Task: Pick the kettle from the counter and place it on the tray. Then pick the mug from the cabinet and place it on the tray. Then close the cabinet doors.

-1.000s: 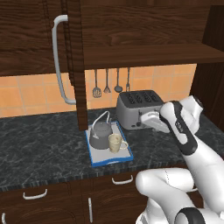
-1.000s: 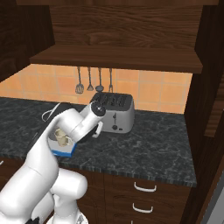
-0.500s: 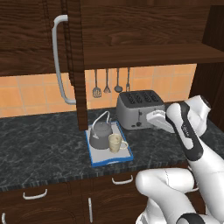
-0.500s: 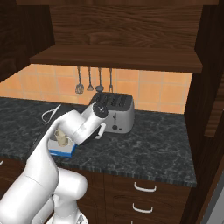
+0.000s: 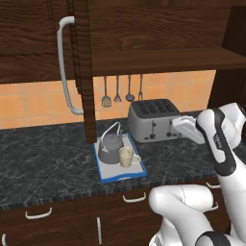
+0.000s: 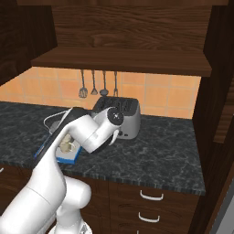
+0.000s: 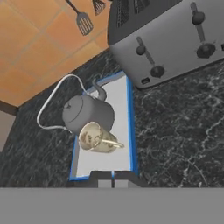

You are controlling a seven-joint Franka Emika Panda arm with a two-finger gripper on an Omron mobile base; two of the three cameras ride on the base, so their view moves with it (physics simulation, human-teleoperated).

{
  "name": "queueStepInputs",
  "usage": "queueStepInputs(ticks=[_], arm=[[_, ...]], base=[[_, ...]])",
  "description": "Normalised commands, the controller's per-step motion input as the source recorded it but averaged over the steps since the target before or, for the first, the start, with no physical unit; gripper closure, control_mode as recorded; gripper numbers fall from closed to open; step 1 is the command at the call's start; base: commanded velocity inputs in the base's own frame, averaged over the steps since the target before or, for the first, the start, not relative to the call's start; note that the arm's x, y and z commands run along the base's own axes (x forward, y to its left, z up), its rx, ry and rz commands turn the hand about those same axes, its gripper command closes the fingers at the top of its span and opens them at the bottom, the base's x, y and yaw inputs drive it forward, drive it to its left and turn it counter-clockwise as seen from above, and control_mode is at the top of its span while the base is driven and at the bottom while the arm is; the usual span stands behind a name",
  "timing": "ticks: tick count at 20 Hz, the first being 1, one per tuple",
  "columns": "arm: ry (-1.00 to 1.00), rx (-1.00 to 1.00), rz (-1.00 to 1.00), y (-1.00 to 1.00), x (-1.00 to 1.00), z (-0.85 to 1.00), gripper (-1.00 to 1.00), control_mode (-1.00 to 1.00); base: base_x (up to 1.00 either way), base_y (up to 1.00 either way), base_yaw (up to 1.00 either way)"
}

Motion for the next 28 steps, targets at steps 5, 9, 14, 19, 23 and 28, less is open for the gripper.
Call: queueStepInputs(ticks=[5,9,14,19,23,28], arm=[[0.0,0.05,-0.04,-0.35,-0.03,0.07,1.0,-1.0],[0.0,0.0,-0.01,-0.08,0.0,0.0,1.0,-1.0],[0.0,0.05,-0.04,-0.15,-0.28,0.07,1.0,-1.0],[0.0,0.08,-0.11,-0.5,-0.39,0.21,1.0,-1.0],[0.0,0.09,-0.11,-0.76,-0.67,0.26,1.0,-1.0],[0.0,0.06,-0.13,-0.57,-0.59,0.34,1.0,-1.0]], base=[[0.0,0.0,0.0],[0.0,0.0,0.0],[0.0,0.0,0.0],[0.0,0.0,0.0],[0.0,0.0,0.0],[0.0,0.0,0.0]])
